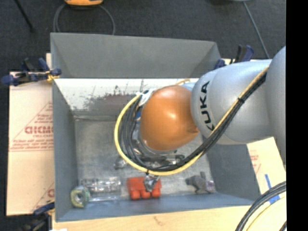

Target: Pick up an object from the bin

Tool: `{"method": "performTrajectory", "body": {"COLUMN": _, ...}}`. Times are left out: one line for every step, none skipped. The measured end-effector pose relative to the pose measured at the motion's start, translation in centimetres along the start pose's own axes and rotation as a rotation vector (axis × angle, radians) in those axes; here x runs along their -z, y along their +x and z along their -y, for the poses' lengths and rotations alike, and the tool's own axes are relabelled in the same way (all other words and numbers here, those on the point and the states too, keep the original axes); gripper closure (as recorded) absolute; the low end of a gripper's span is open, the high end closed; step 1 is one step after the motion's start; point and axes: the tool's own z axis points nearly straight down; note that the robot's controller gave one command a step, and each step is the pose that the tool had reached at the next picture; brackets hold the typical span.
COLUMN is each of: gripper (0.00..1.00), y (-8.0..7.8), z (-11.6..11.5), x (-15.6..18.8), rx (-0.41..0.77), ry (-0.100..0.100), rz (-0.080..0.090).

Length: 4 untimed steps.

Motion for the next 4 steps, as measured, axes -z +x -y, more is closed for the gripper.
{"method": "performTrajectory", "body": {"gripper": 0.0, "y": -0.3, "z": -0.2, "x": -3.2, "rx": 0.557, "ry": 0.033, "rz": 0.029}}
{"method": "performTrajectory", "body": {"gripper": 0.0, "y": 2.9, "z": 4.9, "x": 2.6, "rx": 0.494, "ry": 0.014, "rz": 0.005}}
{"method": "performTrajectory", "body": {"gripper": 0.0, "y": 2.6, "z": -0.8, "x": -3.0, "rx": 0.729, "ry": 0.005, "rz": -0.001}}
{"method": "performTrajectory", "body": {"gripper": 0.0, "y": 3.3, "z": 0.8, "x": -3.0, "rx": 0.932, "ry": 0.006, "rz": 0.002}}
